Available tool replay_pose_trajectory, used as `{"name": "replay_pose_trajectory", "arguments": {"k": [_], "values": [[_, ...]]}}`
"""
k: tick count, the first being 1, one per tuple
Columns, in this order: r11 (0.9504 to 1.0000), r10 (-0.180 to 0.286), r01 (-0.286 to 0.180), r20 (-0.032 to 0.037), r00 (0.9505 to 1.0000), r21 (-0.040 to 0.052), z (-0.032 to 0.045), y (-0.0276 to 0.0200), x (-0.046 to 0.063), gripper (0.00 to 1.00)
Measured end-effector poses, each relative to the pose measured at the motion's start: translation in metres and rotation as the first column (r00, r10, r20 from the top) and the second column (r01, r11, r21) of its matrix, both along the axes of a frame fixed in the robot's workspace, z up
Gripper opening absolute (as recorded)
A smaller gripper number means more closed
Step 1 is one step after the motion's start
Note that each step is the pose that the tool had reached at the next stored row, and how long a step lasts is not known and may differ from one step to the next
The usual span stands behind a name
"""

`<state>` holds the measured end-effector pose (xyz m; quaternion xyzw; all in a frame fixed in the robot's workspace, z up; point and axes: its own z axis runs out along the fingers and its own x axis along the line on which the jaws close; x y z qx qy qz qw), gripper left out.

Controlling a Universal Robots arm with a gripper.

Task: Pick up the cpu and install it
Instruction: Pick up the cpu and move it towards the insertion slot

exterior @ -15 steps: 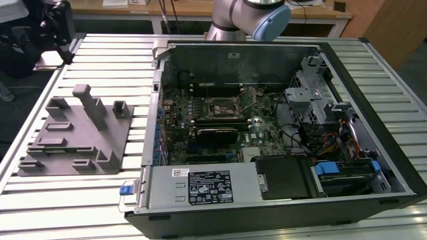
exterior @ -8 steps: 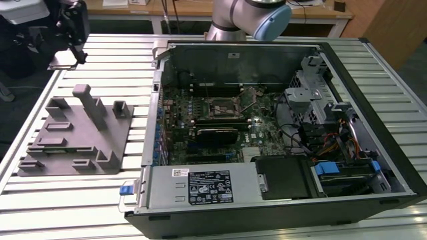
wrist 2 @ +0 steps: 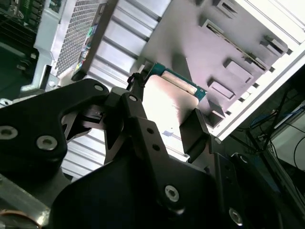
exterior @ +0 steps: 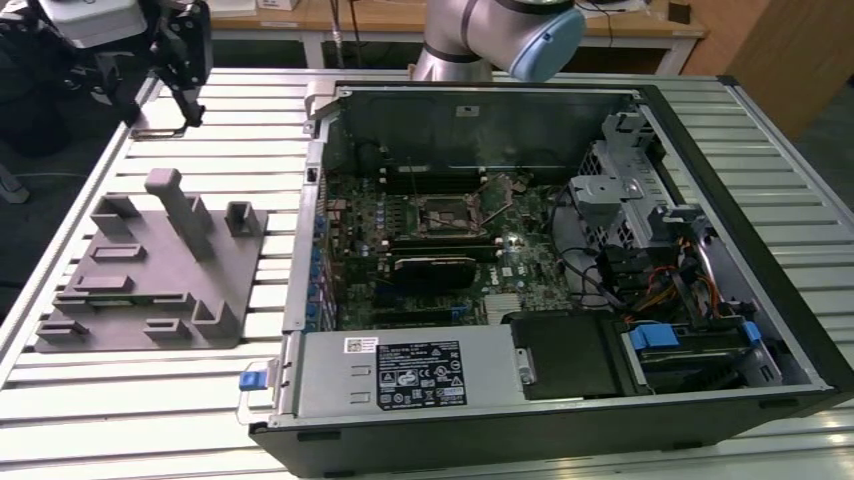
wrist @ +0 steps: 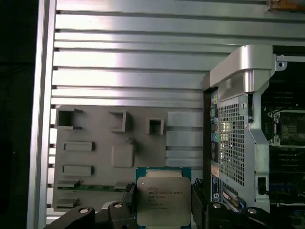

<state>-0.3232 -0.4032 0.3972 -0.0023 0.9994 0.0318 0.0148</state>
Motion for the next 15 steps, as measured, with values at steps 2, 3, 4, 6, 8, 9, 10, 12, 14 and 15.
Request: {"name": "replay_pose_trajectory", "arguments": {"k": [2,3,4,6,8,9,10,12,14,15], "values": [[1.0,0.0,0.0,-0.0001,1.0,0.0,0.0,0.0005,0.007,0.55],[1.0,0.0,0.0,0.0,1.0,0.0,0.0,0.0008,0.011,0.55],[1.0,0.0,0.0,-0.0001,1.0,0.0,0.0,0.001,0.014,0.55],[1.0,0.0,0.0,0.0,1.0,0.0,0.0,0.0016,0.021,0.55],[1.0,0.0,0.0,-0.0001,1.0,0.0,0.0,0.0022,0.029,0.55],[1.0,0.0,0.0,-0.0001,1.0,-0.0001,0.0,0.0025,0.032,0.55],[1.0,0.0,0.0,0.0,1.0,0.0,0.0,0.0029,0.036,0.55],[1.0,0.0,0.0,-0.0001,1.0,0.0,0.0,0.0036,0.043,0.55],[1.0,0.0,0.0,-0.0001,1.0,-0.0001,0.0,0.0044,0.05,0.55],[1.0,0.0,0.0,-0.0001,1.0,0.0,0.0,0.0049,0.053,0.55]]}}
